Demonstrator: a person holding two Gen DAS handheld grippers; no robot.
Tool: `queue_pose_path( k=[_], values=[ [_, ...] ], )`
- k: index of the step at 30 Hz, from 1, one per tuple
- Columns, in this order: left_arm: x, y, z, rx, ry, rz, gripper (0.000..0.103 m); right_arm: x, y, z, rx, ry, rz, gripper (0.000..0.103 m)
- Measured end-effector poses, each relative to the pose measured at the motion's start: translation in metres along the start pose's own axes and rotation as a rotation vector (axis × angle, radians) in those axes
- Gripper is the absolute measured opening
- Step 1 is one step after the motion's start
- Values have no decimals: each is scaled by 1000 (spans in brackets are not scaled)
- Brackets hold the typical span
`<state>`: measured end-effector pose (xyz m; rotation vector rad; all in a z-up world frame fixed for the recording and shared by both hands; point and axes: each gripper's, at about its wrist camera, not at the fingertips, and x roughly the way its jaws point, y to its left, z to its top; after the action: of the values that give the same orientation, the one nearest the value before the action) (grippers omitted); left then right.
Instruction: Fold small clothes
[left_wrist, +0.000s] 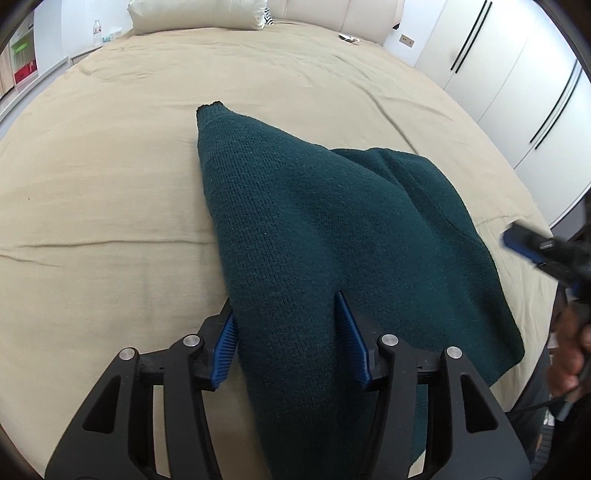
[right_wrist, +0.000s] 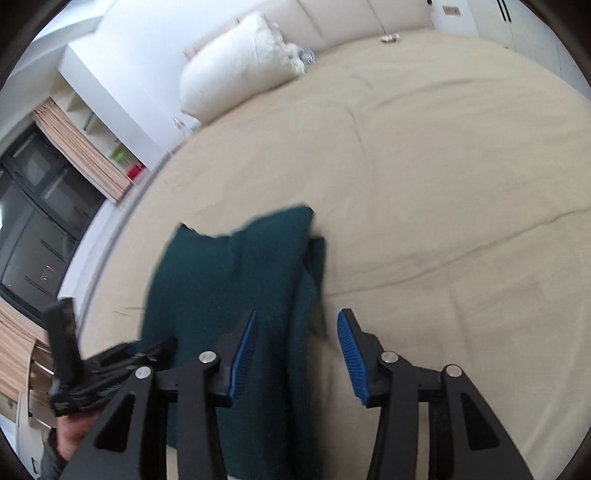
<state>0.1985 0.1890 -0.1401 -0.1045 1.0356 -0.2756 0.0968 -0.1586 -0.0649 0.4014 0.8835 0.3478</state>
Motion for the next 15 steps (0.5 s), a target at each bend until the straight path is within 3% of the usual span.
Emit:
queue_pose_path(
  k=[3,6,10,11,12,15],
  values=[
    [-1,-2,0,3,-4,11,52,-4,32,-3,-68,9,113,48],
    [-2,-4,-1,7,-10,20,53,11,41,-19,-102,75,164,48],
    [-5,-3,-2,11,-17,23,55,37,17,-47,-98,207,78,43],
    [-5,-2,-2,9,-17,19,55,40,10,-54,-107,210,52,30],
    [-7,-1,-3,6,-17,14,55,38,4,-58,-100,206,55,24],
    [-20,1,-10,7,-43,20,55,24,-15,-66,-50,176,84,21]
  ],
)
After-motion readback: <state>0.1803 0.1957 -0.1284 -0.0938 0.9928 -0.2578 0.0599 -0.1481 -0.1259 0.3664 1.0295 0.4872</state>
